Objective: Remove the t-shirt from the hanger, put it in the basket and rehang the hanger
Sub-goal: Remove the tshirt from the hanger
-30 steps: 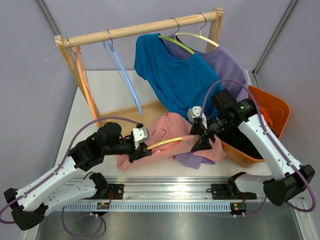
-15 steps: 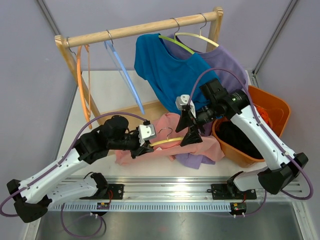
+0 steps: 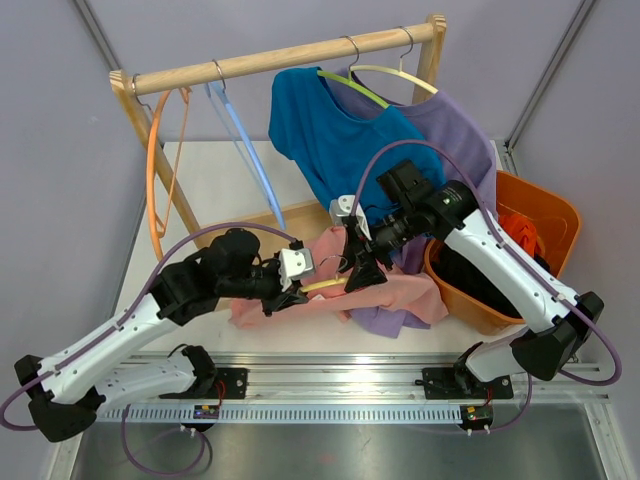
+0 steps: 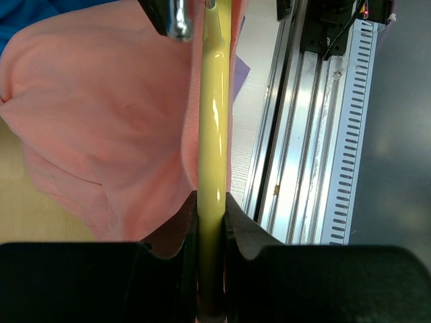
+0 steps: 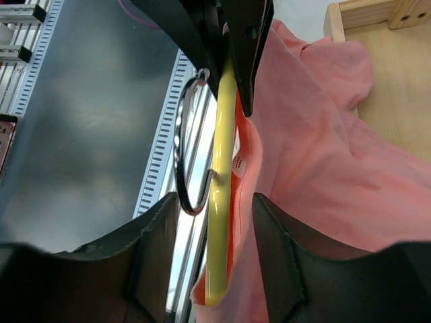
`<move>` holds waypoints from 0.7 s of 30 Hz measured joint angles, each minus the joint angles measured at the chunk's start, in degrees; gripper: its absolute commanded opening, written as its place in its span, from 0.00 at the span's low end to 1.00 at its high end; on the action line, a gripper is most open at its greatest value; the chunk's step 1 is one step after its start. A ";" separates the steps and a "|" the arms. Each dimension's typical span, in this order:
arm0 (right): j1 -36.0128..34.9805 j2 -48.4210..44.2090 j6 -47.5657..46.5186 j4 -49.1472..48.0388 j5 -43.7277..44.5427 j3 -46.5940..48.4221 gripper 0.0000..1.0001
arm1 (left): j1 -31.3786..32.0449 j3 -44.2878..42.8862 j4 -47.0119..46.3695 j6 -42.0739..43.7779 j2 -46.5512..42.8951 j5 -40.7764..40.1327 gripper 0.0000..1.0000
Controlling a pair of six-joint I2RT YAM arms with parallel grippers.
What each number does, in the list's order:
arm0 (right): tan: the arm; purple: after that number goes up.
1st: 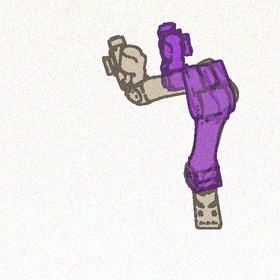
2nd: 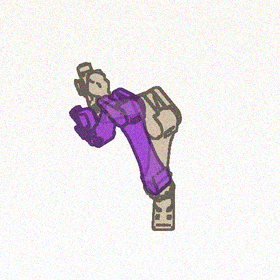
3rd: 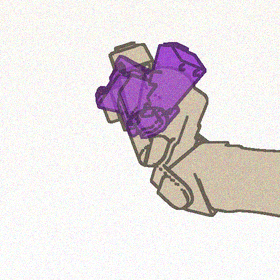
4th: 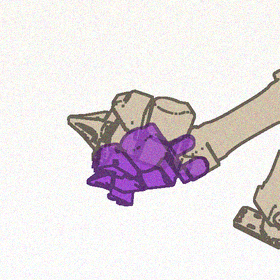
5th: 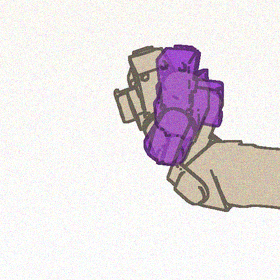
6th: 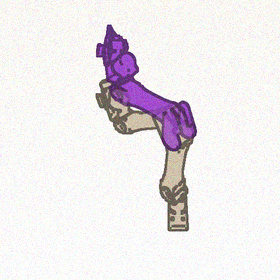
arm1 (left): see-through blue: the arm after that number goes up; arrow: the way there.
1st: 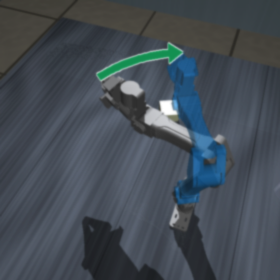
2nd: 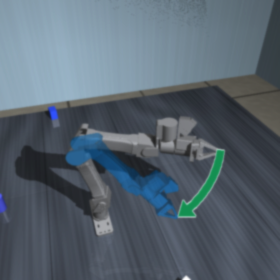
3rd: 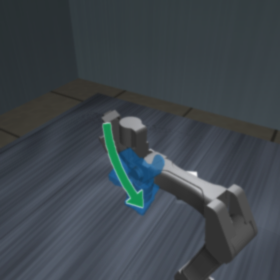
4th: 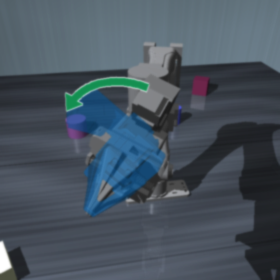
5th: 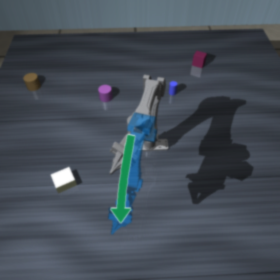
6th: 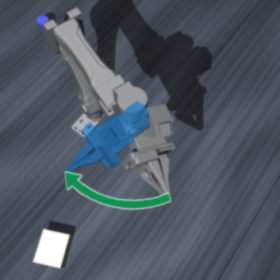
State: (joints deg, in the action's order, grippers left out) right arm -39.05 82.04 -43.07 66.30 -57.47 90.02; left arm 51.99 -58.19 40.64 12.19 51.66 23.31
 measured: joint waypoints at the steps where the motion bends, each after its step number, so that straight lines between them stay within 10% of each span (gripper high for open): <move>1: -0.15 0.02 0.28 -0.37 0.13 0.00 0.52 | 0.02 -0.04 0.04 -0.02 0.26 0.00 0.00; 15: -1.95 0.02 4.15 -4.00 5.22 -0.83 0.40 | 0.09 -2.99 0.02 -1.22 2.75 0.04 0.00; 21: -2.56 0.02 4.59 -4.09 5.95 -0.85 0.17 | 0.07 -3.76 0.26 -1.66 3.30 -0.35 0.00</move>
State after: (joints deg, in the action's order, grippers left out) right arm -41.60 82.06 -38.48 62.22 -51.53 89.17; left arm 52.05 -61.95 40.91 10.52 54.96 22.96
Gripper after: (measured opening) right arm 0.248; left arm 0.165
